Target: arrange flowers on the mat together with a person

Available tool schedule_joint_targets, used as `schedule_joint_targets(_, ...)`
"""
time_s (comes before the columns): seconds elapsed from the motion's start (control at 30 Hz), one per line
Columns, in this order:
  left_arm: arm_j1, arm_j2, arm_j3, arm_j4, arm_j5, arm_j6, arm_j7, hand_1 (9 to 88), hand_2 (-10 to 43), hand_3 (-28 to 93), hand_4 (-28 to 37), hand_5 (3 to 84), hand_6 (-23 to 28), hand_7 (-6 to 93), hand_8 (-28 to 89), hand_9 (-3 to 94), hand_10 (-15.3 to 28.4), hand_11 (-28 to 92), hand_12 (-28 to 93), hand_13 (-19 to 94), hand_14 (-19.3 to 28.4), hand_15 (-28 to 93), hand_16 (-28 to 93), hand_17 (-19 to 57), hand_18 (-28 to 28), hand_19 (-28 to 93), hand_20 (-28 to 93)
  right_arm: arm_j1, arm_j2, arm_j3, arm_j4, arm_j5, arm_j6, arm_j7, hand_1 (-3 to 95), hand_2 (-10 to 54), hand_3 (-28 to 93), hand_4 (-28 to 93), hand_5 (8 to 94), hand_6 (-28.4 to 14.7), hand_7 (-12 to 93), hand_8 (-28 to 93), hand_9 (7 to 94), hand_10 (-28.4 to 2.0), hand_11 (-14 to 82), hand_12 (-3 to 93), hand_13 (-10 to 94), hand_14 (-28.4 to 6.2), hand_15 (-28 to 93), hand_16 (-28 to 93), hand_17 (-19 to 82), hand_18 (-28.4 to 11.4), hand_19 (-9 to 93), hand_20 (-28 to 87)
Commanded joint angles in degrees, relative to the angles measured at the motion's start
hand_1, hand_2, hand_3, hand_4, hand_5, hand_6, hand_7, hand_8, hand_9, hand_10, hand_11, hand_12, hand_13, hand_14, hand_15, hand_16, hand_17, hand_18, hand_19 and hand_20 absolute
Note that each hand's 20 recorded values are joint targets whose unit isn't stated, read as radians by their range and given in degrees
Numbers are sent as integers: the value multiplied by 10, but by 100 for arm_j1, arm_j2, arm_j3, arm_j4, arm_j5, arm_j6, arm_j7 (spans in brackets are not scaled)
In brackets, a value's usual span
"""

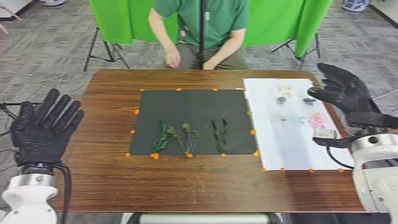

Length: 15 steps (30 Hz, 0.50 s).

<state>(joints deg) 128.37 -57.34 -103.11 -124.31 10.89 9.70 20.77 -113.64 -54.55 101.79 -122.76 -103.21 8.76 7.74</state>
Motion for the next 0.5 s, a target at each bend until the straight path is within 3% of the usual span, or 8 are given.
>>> schedule_joint_targets(0.03, 304, -114, -70, -87, -25, 73, -16, 251, 126, 680, -283, 401, 68, 102, -88, 338, 129, 146, 74, 241, 138, 225, -55, -41, 125, 253, 122, -307, 336, -52, 80, -1430, -385, 20, 283, -95, 747, -250, 316, -55, 113, -64, 327, -179, 23, 206, 288, -143, 113, 273, 139, -158, 355, 168)
schedule_joint_targets(0.1, 242, -107, -14, -49, 40, 16, -59, 251, 126, 680, -283, 401, 68, 101, -88, 338, 129, 146, 74, 240, 138, 226, -55, -41, 125, 253, 122, -290, 370, -126, 111, -1767, -494, 44, 303, -95, 754, -256, 315, -53, 115, -65, 326, -174, 22, 206, 286, -137, 110, 271, 144, -149, 354, 167)
schedule_joint_targets(0.17, 177, -108, 61, -13, -27, 12, -63, 252, 126, 679, -283, 401, 68, 101, -88, 338, 129, 145, 74, 241, 137, 227, -54, -41, 125, 253, 122, -225, 377, -211, 129, -1736, -535, 59, 317, -95, 759, -265, 313, -52, 120, -67, 325, -172, 22, 206, 285, -133, 109, 270, 148, -144, 355, 169)
schedule_joint_targets(0.27, 21, -78, 183, 43, -10, -22, -102, 252, 126, 679, -283, 401, 68, 102, -88, 338, 129, 145, 74, 241, 135, 226, -55, -41, 125, 253, 121, -193, 400, -392, 151, -2018, -190, 92, 330, -95, 764, -274, 308, -53, 124, -69, 320, -169, 21, 206, 285, -129, 109, 270, 152, -137, 354, 169)
schedule_joint_targets(0.37, -95, -29, 238, 64, -32, -75, -110, 252, 126, 679, -283, 401, 68, 102, -88, 338, 129, 146, 75, 241, 135, 225, -56, -41, 125, 253, 121, 67, 602, -502, 246, -2508, -594, 69, 347, -95, 771, -279, 311, -44, 146, -79, 329, -160, 31, 205, 294, -119, 114, 267, 156, -134, 354, 170)
schedule_joint_targets(0.43, -165, 16, 318, 79, 4, -43, -137, 252, 126, 679, -283, 401, 68, 102, -88, 337, 129, 146, 75, 241, 135, 225, -56, -41, 125, 253, 121, 187, 945, -696, 410, -2795, -559, 154, 364, -95, 780, -281, 321, -31, 168, -89, 344, -151, 41, 202, 305, -108, 118, 264, 165, -123, 352, 171)
schedule_joint_targets(0.5, -255, 4, 396, 119, -36, -83, -140, 252, 126, 679, -283, 401, 68, 103, -88, 336, 129, 146, 75, 241, 136, 225, -55, -41, 125, 252, 121, 411, 1083, -887, 617, -3014, -613, 175, 389, -95, 785, -281, 332, -21, 194, -104, 357, -141, 56, 197, 322, -96, 126, 256, 180, -105, 354, 172)
